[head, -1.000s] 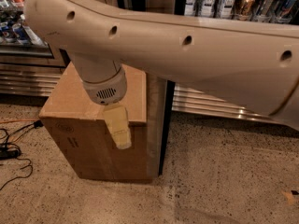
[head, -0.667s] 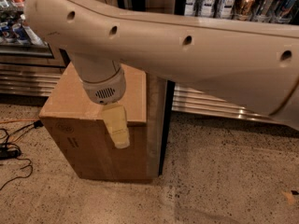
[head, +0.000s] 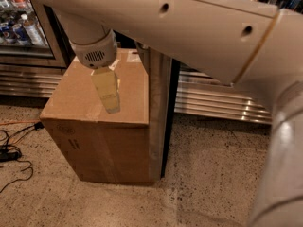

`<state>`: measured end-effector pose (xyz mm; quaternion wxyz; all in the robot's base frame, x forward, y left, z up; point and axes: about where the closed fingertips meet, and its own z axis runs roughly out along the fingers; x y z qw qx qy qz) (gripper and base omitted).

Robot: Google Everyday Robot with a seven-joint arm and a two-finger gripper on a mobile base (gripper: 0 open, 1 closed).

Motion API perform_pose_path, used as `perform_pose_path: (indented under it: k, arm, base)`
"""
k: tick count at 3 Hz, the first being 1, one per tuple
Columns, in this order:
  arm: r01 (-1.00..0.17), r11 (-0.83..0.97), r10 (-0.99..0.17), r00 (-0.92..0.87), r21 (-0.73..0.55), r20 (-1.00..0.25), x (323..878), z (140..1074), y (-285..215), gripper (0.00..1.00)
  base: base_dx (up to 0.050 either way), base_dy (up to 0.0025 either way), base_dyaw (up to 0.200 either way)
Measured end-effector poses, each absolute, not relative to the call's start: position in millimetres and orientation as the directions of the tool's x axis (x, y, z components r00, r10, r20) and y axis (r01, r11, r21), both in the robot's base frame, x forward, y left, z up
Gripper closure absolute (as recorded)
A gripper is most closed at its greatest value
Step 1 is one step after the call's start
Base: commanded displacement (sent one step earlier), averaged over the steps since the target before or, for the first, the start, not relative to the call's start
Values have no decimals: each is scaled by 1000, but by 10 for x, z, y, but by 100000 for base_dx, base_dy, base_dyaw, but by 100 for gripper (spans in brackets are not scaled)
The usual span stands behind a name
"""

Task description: Close left fridge door

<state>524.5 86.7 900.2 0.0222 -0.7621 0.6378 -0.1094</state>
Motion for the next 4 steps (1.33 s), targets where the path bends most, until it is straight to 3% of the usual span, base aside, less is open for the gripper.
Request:
perform_pose_path:
  k: [3, 4]
  arm:
    - [-944, -174, -984, 157, -280, 80, 5643, 9276, 1155, 0]
    - [-959, -167, -986, 156, -228, 66, 5772, 9030, 1181, 0]
  base:
    - [0, 0, 0]
    - [0, 0, 0]
